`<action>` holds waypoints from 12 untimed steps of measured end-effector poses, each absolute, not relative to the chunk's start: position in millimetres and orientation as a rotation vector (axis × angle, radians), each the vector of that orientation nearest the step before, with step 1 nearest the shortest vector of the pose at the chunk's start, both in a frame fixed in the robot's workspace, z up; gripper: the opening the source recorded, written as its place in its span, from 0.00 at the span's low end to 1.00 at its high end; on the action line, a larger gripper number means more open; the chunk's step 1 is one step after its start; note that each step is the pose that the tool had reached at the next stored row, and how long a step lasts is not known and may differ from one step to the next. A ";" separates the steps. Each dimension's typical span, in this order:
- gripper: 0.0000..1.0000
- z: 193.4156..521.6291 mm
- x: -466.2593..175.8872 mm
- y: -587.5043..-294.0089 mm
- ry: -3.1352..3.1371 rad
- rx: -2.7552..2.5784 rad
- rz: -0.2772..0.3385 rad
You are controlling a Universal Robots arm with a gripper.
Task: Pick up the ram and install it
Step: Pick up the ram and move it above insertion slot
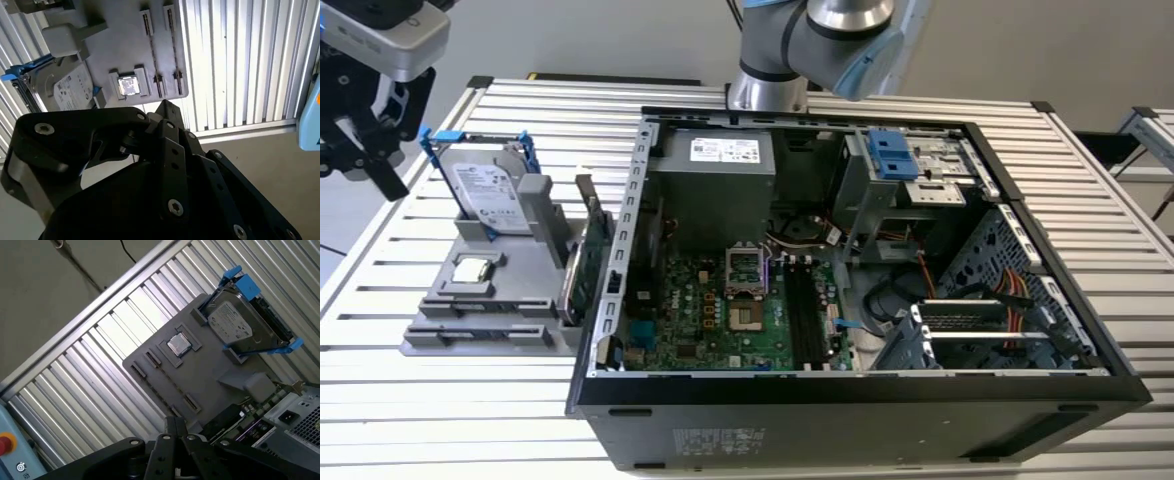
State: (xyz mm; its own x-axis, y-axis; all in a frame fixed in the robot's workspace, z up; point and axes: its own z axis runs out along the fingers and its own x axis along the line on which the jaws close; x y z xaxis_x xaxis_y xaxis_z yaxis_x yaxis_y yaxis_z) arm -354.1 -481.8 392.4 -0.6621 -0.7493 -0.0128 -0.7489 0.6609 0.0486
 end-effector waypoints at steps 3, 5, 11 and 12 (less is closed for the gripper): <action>0.00 392.4 -354.1 -481.4 -2.846 1.307 -0.078; 0.00 392.3 -354.2 -481.2 -2.841 1.318 -0.078; 0.00 392.3 -354.4 -480.8 -2.825 1.351 -0.077; 0.00 392.3 -354.4 -480.6 -2.822 1.356 -0.077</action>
State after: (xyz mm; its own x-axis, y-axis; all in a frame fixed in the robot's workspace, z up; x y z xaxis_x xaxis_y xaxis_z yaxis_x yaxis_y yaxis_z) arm -354.4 -480.6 392.3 -0.6250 -0.7805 -0.0128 -0.7801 0.6238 0.0486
